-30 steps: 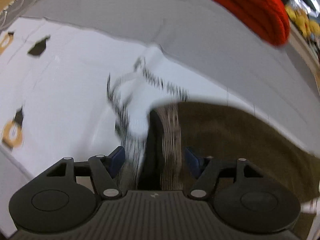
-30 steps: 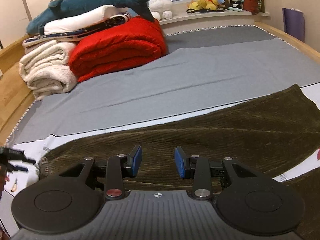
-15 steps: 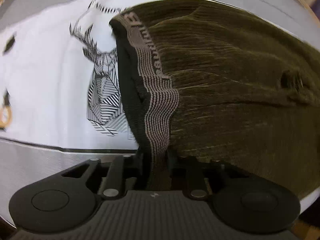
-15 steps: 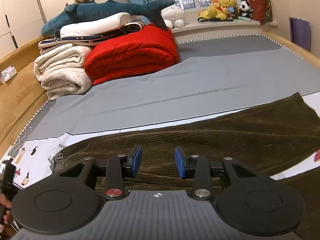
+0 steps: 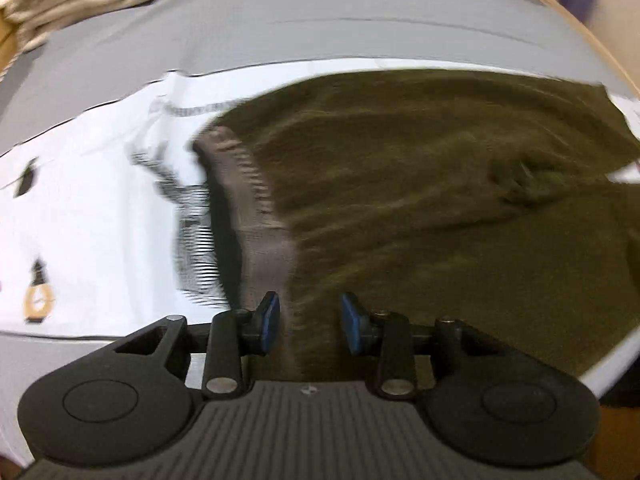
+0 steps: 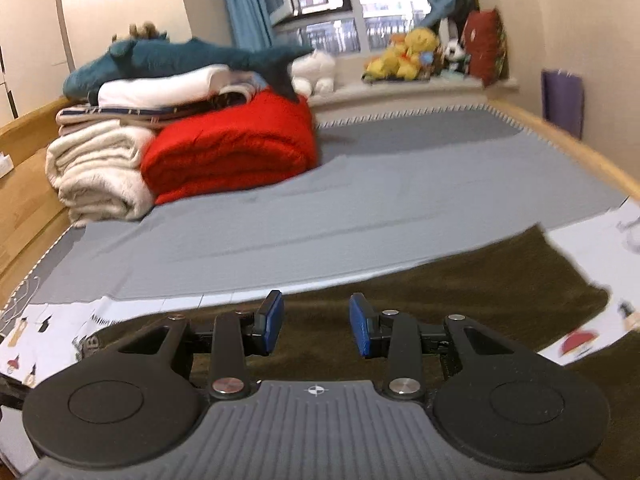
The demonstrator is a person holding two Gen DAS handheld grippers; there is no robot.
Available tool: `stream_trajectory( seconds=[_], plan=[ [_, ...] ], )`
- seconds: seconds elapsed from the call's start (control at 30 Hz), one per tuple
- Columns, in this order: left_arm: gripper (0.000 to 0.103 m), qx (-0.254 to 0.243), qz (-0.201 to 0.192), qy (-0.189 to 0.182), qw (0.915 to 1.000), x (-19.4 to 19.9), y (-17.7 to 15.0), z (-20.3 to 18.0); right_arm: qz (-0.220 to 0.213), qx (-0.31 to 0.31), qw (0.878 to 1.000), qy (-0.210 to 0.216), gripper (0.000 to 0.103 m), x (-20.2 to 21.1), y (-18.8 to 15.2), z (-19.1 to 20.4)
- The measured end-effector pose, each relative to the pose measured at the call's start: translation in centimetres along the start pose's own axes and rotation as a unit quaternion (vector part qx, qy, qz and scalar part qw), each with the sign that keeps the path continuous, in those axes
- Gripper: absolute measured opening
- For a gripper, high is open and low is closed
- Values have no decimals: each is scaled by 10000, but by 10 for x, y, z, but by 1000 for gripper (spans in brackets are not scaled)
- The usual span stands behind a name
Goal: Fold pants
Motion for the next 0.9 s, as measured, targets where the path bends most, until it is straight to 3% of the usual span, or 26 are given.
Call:
stream_trajectory(
  seconds=[0.07, 0.1, 0.13, 0.2, 0.23, 0.3, 0.43, 0.53, 0.73, 0.9],
  plan=[
    [37, -286, 226, -49, 9993, -16, -6, -7, -90, 10, 9999, -65, 41, 14, 2, -10],
    [37, -510, 494, 146, 9974, -31, -15, -8, -122, 39, 9999, -79, 41, 21, 1, -14],
    [29, -838, 780, 543, 9919, -47, -26, -6, -147, 81, 9998, -108, 41, 26, 0, -19],
    [28, -1582, 704, 939, 9804, -54, -36, -17, -221, 178, 9990, -348, 42, 38, -10, -34],
    [28, -1673, 720, 1038, 9778, -52, -36, -21, -239, 183, 9986, -439, 42, 41, -15, -39],
    [28, -1397, 683, 936, 9834, -41, -33, -25, -187, 107, 9979, -606, 42, 45, -31, -54],
    [30, -1288, 30, 414, 9908, -8, -17, -44, 11, -212, 9965, -810, 42, 50, -59, -77],
    [31, -1172, -229, 133, 9928, 6, -7, -61, -79, -380, 9954, -881, 42, 53, -63, -80],
    [37, -1156, -916, -26, 9891, 32, 12, -91, 161, -476, 9927, -1095, 42, 52, -68, -84],
    [55, -1011, -1650, 5, 9811, 52, 31, -92, 164, -252, 9944, -1017, 42, 49, -77, -91]
  ],
)
Point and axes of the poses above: each gripper's, at about its wrist camera, not at the fingertips, and x roughly against the way its jaws point, z to its left, y to its top, the point moved 9 cm from there along -x, roughly the way its jaws point, and after that the axes turned 9 degrees about z, right-handed, at the moved point
